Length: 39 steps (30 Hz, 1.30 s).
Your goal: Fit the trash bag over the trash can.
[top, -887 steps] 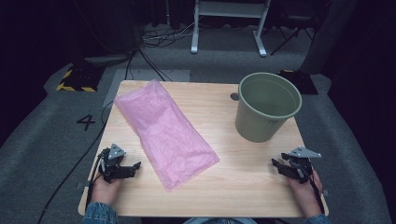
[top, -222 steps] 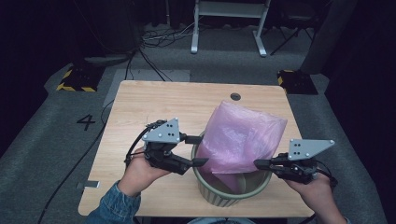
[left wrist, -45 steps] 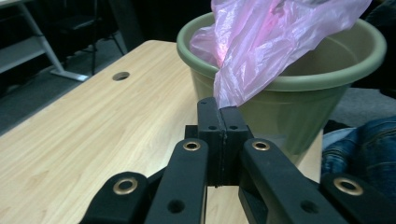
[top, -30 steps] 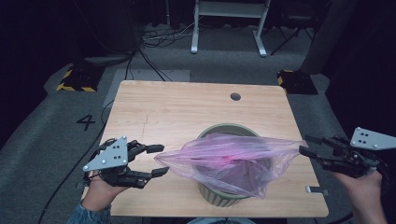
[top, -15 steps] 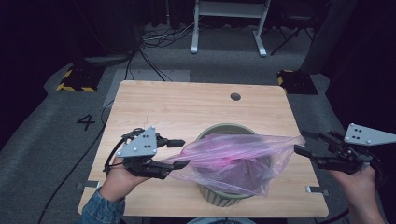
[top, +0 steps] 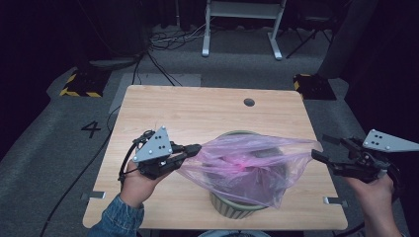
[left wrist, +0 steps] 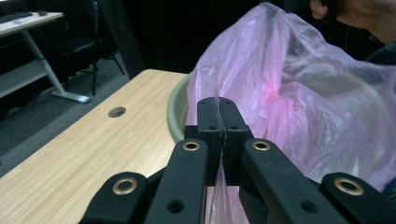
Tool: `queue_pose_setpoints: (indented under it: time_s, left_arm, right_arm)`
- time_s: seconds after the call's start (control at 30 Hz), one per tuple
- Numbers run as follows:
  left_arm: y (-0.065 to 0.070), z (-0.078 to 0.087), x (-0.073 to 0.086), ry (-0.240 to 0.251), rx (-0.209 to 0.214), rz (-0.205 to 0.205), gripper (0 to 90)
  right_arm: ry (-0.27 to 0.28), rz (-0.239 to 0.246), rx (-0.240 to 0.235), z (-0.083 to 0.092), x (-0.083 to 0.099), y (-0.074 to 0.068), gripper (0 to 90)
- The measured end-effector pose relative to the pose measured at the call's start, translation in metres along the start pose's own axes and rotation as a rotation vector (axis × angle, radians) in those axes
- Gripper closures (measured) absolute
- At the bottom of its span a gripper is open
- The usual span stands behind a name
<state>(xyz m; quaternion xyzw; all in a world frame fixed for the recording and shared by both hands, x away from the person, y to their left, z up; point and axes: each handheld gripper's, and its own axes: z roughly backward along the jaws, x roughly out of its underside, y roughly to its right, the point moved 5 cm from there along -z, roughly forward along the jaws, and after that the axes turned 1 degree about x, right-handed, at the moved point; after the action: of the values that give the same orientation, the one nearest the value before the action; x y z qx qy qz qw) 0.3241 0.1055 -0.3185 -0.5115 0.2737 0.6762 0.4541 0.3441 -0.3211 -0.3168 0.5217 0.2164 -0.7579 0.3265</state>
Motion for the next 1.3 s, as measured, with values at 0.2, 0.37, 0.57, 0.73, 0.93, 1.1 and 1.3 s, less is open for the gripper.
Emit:
queue_pose_setpoints:
  time_s: [0.2,0.37,0.57,0.73,0.93,1.1,1.3]
  left_arm:
    - [-0.009,0.0,0.003,0.03,-0.029,0.023,89.6]
    - [-0.025,-0.005,0.007,0.036,-0.093,0.049,89.6]
    - [-0.045,-0.019,0.018,-0.009,-0.179,0.066,89.6]
    - [-0.055,-0.036,0.031,-0.06,-0.2,0.088,89.6]
    - [-0.064,-0.055,0.044,-0.093,-0.159,0.161,89.5]
    - [-0.065,-0.068,0.053,-0.144,-0.15,0.168,89.5]
    - [-0.065,-0.083,0.068,-0.213,-0.122,0.191,89.5]
  right_arm:
    - [-0.007,-0.014,-0.022,-0.007,-0.001,0.001,42.8]
    - [-0.055,0.0,-0.114,-0.018,-0.002,-0.006,85.5]
    - [-0.109,-0.007,-0.109,-0.035,0.0,-0.001,89.6]
    - [-0.14,-0.022,-0.098,-0.051,0.006,0.006,89.4]
    - [-0.154,-0.063,-0.1,-0.071,0.013,0.014,85.6]
    - [-0.189,-0.067,-0.107,-0.089,0.018,0.012,83.6]
    - [-0.238,-0.068,-0.106,-0.105,0.028,0.011,85.2]
